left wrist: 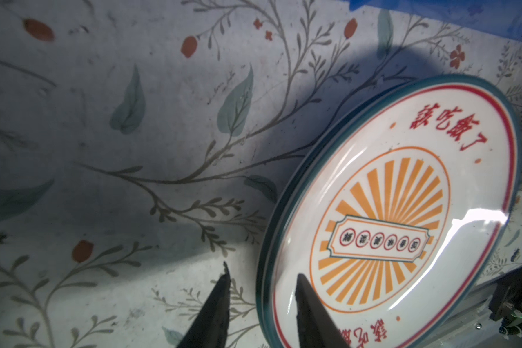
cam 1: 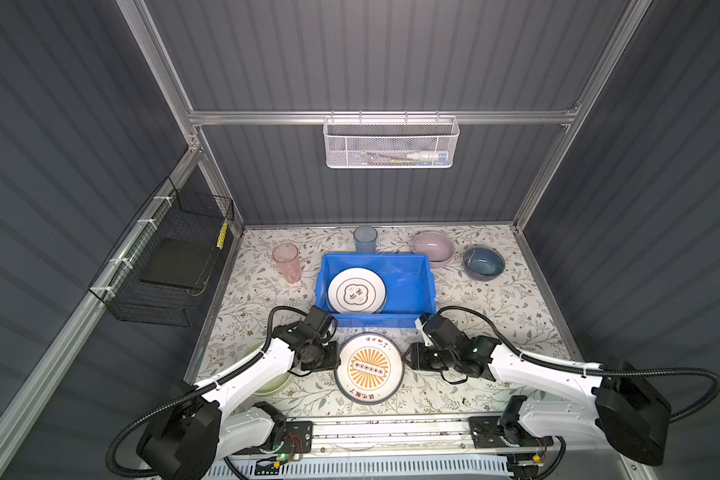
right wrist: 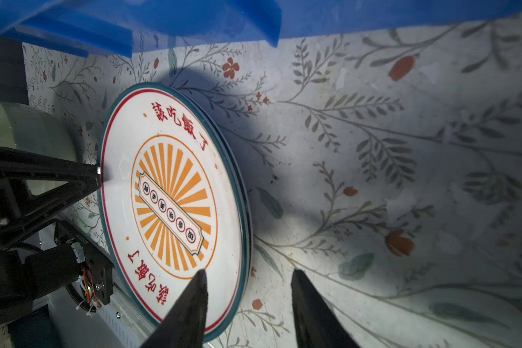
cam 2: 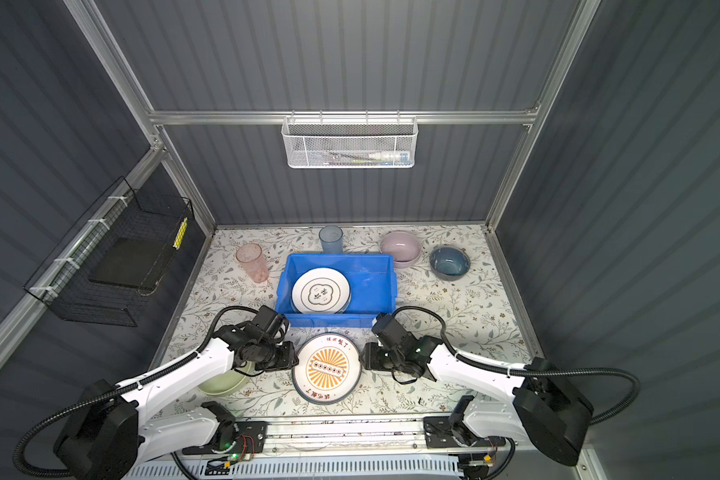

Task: Place the mixed dishes into the plastic bin
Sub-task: 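Pinch the orange-sunburst plate's rim with both grippers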

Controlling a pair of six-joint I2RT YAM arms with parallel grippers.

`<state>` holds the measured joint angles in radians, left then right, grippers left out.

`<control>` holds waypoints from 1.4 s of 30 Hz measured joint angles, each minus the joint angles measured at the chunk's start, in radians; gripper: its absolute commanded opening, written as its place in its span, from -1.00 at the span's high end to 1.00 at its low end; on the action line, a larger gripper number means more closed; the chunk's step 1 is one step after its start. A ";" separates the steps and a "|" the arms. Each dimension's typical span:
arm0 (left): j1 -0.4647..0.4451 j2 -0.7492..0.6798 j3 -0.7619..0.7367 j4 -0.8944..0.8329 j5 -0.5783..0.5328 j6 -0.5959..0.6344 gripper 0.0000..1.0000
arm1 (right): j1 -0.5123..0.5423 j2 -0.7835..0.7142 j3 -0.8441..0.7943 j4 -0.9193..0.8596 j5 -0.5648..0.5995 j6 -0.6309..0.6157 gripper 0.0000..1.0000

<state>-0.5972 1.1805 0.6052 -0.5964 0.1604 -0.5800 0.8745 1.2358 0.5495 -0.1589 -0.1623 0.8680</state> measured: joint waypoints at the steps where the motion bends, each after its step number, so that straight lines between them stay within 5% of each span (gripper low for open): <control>1: 0.000 0.001 -0.002 0.002 0.001 0.000 0.32 | 0.005 0.010 0.000 0.008 0.000 0.004 0.10; 42: -0.011 0.046 -0.011 0.036 0.024 0.000 0.72 | 0.021 0.074 -0.036 0.178 -0.082 0.053 0.27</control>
<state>-0.6079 1.2263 0.5945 -0.5606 0.1841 -0.5797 0.8951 1.3094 0.5137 0.0189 -0.2443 0.9215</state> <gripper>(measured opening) 0.177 0.380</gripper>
